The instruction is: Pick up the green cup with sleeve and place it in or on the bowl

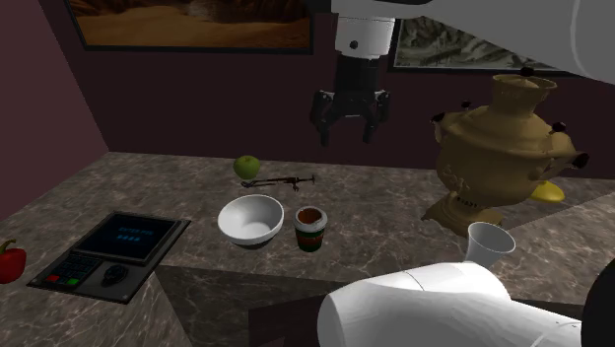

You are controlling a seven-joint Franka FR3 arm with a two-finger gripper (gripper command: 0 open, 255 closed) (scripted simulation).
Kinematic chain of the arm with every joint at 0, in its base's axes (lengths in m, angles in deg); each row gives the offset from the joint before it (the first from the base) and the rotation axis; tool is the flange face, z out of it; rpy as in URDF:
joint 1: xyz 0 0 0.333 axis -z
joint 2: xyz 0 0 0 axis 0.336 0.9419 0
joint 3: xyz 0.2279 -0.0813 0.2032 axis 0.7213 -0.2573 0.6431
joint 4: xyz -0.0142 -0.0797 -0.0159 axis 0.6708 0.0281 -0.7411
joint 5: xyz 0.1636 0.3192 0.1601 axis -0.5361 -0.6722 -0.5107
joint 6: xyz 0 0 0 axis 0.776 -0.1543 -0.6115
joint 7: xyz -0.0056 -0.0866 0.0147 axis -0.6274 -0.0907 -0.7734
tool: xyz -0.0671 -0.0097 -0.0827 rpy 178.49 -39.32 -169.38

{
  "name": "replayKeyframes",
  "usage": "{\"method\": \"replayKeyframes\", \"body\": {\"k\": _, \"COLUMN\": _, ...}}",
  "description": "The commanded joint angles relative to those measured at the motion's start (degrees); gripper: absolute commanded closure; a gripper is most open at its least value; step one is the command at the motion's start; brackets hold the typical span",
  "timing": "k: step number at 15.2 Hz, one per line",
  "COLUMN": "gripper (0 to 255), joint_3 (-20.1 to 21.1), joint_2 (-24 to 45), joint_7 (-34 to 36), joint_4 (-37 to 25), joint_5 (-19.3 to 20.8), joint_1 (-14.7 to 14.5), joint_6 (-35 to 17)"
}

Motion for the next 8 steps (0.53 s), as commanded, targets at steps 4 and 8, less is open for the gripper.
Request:
{"method": "replayKeyframes", "body": {"k": 4, "gripper": 0, "joint_3": 4.94, "joint_2": -1.98, "joint_7": 2.81, "joint_4": 6.3, "joint_5": 1.04, "joint_1": -0.75, "joint_6": -6.88}}
{"method": "replayKeyframes", "body": {"k": 8, "gripper": 0, "joint_3": 11.72, "joint_2": -2.71, "joint_7": 7.14, "joint_4": 13.67, "joint_5": 2.56, "joint_1": -1.8, "joint_6": -16.34}}
